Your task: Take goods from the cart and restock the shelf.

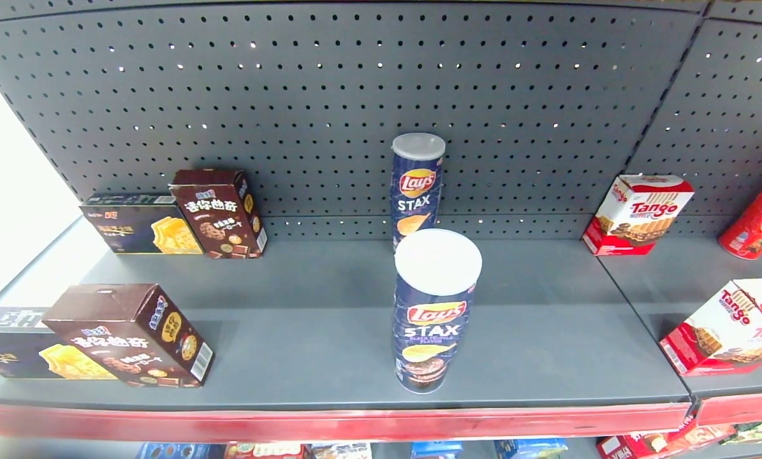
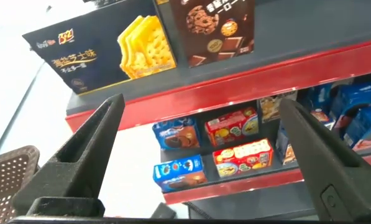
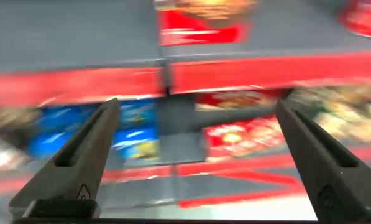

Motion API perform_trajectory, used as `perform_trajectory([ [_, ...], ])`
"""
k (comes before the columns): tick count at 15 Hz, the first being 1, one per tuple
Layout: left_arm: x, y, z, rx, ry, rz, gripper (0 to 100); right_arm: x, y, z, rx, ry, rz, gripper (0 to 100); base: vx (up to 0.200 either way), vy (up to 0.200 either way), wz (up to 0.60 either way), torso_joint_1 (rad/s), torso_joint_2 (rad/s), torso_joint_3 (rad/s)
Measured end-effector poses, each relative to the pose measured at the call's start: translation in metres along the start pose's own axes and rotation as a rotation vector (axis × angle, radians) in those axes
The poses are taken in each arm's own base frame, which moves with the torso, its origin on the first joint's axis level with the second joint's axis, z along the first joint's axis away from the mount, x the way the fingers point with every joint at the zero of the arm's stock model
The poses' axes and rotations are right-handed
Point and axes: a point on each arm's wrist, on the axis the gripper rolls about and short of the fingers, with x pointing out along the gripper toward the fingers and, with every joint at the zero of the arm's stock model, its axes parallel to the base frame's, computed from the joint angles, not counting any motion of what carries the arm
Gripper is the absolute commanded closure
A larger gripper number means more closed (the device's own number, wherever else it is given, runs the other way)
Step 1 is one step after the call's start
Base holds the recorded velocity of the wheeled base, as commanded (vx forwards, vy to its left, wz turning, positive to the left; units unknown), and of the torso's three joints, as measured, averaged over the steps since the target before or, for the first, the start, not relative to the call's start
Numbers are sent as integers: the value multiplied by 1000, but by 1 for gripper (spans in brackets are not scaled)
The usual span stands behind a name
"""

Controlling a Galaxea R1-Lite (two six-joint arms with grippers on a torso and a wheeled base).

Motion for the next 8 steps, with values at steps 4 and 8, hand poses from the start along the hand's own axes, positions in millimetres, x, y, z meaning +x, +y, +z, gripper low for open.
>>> perform_trajectory([
  [4, 1, 0, 0, -1, 6, -4, 0, -3, 5, -4, -57, -9, 212, 0, 0, 0, 0, 0, 0, 0],
  [8, 0, 0, 0, -8, 5, -6, 0, -6, 2, -6, -30, -31, 174, 0, 0, 0, 0, 0, 0, 0],
])
